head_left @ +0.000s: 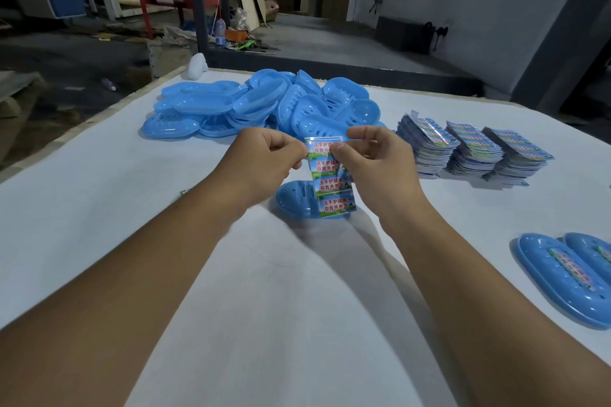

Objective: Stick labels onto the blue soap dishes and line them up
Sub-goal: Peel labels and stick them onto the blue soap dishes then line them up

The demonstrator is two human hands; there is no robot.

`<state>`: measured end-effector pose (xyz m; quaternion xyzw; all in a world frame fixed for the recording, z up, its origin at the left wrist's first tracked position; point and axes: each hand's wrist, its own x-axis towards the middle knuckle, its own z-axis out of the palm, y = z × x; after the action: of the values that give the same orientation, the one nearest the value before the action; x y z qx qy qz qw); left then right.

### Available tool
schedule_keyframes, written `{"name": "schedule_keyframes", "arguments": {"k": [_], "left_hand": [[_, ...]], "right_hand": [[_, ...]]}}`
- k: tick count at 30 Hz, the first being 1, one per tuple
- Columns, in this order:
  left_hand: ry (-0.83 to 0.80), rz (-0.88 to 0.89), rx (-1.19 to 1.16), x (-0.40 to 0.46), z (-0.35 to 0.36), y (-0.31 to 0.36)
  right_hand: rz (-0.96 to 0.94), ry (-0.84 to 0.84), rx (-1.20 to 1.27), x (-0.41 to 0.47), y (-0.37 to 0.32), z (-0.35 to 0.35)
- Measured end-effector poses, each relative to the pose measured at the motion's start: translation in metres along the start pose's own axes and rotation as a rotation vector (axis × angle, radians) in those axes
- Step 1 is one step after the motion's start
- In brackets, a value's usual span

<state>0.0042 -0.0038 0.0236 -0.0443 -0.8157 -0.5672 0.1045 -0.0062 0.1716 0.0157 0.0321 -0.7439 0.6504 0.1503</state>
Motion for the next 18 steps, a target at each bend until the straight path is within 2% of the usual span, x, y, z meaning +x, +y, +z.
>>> {"name": "schedule_keyframes", "arguments": {"k": [3,10,18], "left_hand": [[-0.009,0.014,-0.007,0.000,0.001,0.000],[-0.062,0.088,-0.002,-0.001,0.003,-0.002],[-0.084,0.144,0.016,0.000,0.005,-0.004]], "right_hand": [[-0.094,0.011,-0.166,0.000,0.001,0.000],[-0.142,-0.152,-0.118,-0.013,-0.007,0.003],[-0.129,-0.128,-0.169,-0.014,-0.012,0.003]]}}
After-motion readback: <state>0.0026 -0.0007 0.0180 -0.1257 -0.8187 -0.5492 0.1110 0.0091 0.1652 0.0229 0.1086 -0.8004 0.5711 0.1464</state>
